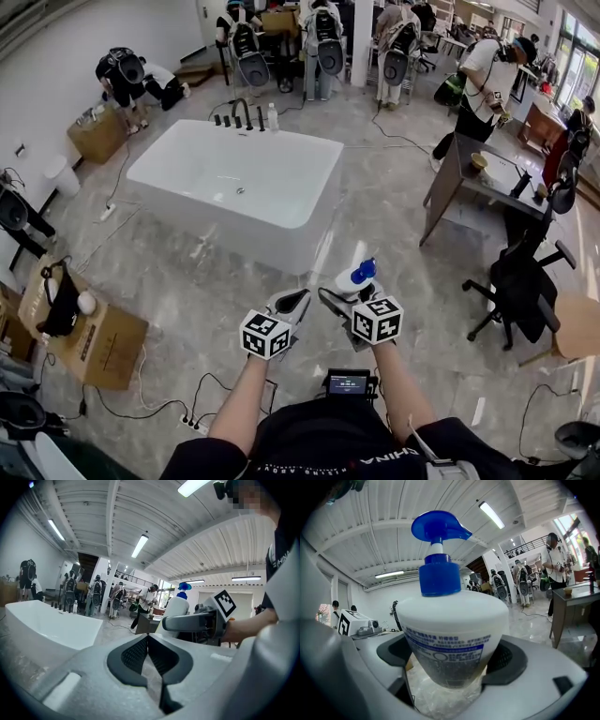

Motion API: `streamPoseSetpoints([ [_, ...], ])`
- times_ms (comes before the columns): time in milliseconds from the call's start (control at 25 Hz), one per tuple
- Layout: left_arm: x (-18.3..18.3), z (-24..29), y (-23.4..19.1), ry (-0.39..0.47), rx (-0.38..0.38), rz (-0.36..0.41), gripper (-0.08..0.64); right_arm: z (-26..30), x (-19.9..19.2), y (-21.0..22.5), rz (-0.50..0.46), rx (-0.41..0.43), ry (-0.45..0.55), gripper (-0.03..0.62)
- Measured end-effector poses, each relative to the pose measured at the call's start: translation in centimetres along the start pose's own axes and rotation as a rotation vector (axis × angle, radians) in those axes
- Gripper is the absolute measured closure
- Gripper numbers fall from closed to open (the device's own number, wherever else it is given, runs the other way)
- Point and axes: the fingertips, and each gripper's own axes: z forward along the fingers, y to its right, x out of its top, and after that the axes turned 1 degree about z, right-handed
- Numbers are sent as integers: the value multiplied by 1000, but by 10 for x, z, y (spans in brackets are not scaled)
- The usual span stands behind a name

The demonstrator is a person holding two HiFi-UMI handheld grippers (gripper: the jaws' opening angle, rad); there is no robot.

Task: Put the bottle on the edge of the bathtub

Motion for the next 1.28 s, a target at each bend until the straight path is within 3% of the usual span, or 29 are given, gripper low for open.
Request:
streamPoseSetpoints([
  [560,26,83,-29,-26,6,83,551,32,37,76,-1,1,30,117],
  [1280,29,140,-66,-35,-1,47,551,76,47,130,4,4,-8,117],
])
